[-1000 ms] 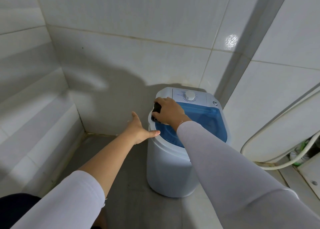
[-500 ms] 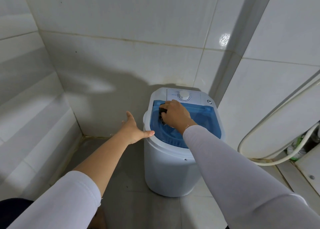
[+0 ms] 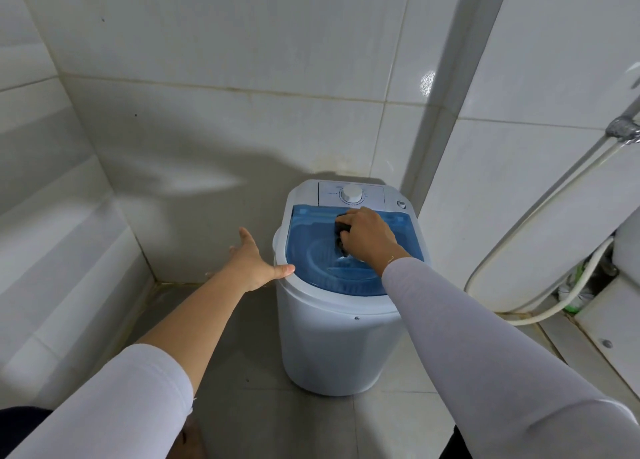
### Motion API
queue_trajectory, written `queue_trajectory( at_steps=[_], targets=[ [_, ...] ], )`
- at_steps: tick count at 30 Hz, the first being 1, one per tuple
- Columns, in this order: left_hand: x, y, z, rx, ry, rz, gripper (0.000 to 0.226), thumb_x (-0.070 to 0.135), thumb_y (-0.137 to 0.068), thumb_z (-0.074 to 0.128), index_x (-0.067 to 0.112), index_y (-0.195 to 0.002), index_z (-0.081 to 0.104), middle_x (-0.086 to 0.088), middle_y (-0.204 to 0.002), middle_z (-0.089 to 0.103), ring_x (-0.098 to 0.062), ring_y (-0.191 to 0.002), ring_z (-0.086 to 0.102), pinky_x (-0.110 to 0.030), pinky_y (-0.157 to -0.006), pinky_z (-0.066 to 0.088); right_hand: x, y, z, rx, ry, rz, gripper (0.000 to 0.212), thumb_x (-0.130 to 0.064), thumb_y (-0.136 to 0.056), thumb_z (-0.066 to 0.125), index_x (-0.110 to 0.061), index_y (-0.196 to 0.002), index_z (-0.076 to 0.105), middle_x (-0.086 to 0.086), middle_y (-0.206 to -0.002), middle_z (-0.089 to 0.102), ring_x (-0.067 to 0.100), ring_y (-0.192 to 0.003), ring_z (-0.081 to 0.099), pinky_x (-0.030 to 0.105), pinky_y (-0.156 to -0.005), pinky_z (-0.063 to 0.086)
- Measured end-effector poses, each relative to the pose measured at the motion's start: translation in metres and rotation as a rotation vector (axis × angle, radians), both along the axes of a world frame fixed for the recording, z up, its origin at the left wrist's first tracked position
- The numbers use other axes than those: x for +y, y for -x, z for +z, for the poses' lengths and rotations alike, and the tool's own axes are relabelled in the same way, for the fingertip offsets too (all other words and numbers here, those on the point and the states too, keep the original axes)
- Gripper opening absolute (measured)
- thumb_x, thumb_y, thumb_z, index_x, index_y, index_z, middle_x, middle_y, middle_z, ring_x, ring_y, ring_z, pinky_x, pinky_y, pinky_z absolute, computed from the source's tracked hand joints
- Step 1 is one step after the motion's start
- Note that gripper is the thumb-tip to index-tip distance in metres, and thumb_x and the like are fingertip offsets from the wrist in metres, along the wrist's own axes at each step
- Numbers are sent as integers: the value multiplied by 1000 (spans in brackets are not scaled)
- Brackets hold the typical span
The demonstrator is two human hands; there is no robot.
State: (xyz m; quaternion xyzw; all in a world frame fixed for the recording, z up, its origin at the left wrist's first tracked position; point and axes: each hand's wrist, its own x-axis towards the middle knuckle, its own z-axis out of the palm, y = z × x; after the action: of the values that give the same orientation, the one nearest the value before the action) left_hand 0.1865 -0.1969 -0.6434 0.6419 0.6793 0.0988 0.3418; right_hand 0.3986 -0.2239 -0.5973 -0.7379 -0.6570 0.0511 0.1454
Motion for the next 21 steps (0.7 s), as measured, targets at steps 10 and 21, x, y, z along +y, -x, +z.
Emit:
queue_trajectory(
  at_steps=[10,21],
  targets=[
    [0,-1,2,35,-8,4,138,62,-61,76,22,-146,-26,-14,-161,6,-36,-146,19,-58,-114,24,-21,-34,2,40,-5,-94,31,-7,-86,49,-20,-104,71,7,-116,66,28,-97,63,29,-77,51],
    [-1,-3,4,57,-12,15,136,59,-64,76,22,-146,-25,-15,-161,6,-36,-146,19,-57,-115,22,-46,-60,8,68,-35,-170,30,-1,-84,47,-12,-99,70,11,-112,67,29,-92,57,26,-73,42]
  ],
)
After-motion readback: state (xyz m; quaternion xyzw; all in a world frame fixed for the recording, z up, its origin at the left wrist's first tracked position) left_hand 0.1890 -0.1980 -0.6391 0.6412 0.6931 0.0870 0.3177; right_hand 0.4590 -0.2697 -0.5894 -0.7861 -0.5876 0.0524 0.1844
